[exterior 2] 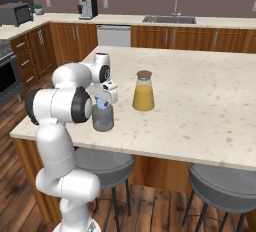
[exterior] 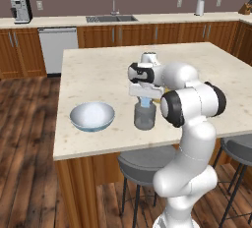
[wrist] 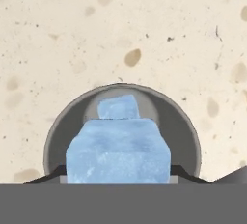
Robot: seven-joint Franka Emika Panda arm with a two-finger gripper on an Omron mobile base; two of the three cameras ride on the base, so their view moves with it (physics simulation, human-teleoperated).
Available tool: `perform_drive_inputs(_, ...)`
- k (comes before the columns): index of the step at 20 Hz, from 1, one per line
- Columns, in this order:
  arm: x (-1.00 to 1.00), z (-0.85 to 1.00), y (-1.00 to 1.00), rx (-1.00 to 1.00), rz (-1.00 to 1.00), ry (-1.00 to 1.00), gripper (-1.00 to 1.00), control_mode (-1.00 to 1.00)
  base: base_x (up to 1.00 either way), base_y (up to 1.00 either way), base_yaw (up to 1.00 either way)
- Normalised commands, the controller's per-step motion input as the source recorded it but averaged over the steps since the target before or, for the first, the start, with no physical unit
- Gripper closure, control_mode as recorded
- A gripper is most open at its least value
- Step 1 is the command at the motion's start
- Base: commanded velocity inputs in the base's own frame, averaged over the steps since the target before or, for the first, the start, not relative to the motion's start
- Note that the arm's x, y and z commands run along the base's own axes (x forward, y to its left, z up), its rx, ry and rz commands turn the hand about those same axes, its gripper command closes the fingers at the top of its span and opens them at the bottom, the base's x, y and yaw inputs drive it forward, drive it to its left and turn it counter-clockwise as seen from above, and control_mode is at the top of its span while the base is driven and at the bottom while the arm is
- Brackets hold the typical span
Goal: There are two ice cubes in the ice bowl. Place both ice cubes in the glass cup.
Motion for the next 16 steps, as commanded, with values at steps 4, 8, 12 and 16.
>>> perform_drive_inputs(4, 0.2, -0.16, 0.0, 0.0, 0.0, 0.0, 1.0, -1.0, 0.0, 0.0, 0.0)
perform_drive_inputs(8, 0.24, -0.12, 0.0, 0.0, 0.0, 0.0, 1.0, -1.0, 0.0, 0.0, 0.0)
perform_drive_inputs(12, 0.22, -0.08, 0.0, 0.0, 0.0, 0.0, 1.0, -1.0, 0.0, 0.0, 0.0)
perform_drive_inputs(16, 0.06, -0.01, 0.0, 0.0, 0.0, 0.0, 1.0, -1.0, 0.0, 0.0, 0.0)
